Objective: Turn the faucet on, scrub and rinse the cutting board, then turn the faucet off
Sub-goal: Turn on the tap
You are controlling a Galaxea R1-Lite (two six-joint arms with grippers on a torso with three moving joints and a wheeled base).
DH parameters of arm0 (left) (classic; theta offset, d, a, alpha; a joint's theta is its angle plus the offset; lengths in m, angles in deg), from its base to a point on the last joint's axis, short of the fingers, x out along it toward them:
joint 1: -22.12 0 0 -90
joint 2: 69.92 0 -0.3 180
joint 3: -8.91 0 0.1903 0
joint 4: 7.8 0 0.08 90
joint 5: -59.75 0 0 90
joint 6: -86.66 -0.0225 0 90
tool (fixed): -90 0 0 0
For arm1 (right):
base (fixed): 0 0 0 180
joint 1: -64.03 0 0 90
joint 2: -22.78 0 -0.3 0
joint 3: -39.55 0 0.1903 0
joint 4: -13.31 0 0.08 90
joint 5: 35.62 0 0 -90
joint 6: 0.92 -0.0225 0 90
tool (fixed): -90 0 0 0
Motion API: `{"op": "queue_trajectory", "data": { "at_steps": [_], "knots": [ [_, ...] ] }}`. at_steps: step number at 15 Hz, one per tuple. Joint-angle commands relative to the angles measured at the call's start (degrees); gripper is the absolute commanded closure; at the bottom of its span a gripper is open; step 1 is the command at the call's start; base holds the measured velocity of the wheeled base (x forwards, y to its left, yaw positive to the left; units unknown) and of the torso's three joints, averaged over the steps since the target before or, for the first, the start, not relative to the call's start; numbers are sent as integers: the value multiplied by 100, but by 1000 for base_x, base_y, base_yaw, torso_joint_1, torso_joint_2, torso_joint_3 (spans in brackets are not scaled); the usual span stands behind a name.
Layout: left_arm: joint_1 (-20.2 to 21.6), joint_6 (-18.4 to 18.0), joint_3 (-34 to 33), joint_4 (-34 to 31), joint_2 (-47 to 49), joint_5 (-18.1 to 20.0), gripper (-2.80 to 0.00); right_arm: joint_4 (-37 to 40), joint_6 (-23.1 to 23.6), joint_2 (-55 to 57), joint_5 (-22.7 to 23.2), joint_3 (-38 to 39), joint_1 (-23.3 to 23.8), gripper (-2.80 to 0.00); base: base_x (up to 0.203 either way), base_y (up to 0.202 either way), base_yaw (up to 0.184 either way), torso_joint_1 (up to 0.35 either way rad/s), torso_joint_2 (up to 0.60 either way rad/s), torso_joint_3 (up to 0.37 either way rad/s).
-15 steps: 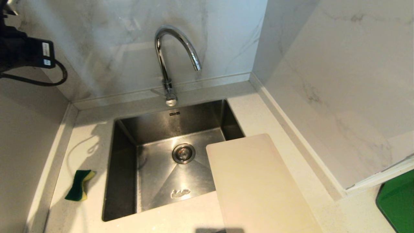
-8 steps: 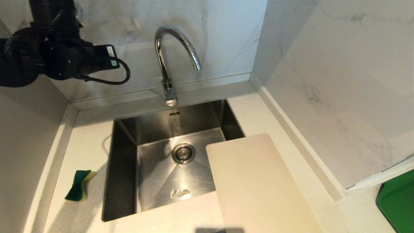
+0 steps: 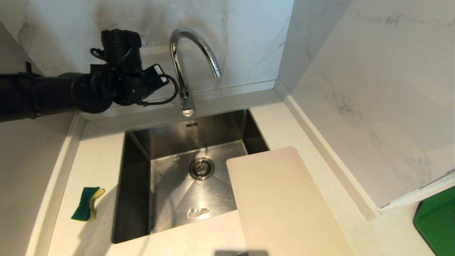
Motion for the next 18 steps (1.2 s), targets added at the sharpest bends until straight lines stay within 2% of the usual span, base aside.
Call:
{"op": "queue_trajectory", "data": {
  "at_steps": [1,2,3,6,9,13,16,18],
  "knots": [
    [-11,22,53,213,296,-108,0,0,-3,0,2,0,0,0,0,0,0,0,0,0],
    [-11,16,46,278,316,-190,0,0,-3,0,2,0,0,0,0,0,0,0,0,0],
    [-11,16,46,343,362,-224,-280,0,-3,0,2,0,0,0,0,0,0,0,0,0],
    [-13,-56,46,772,372,-513,-280,0,-3,0,2,0,0,0,0,0,0,0,0,0],
    [-96,-81,46,1113,450,-488,-280,0,-3,0,2,0,0,0,0,0,0,0,0,0],
    [-180,214,46,1399,620,-503,-280,0,-3,0,2,5,0,0,0,0,0,0,0,0],
    [-305,301,46,1448,682,-1103,-280,0,-3,0,2,0,0,0,0,0,0,0,0,0],
    [-388,388,52,1458,771,-1313,-280,0,-3,0,2,0,0,0,0,0,0,0,0,0]
  ]
}}
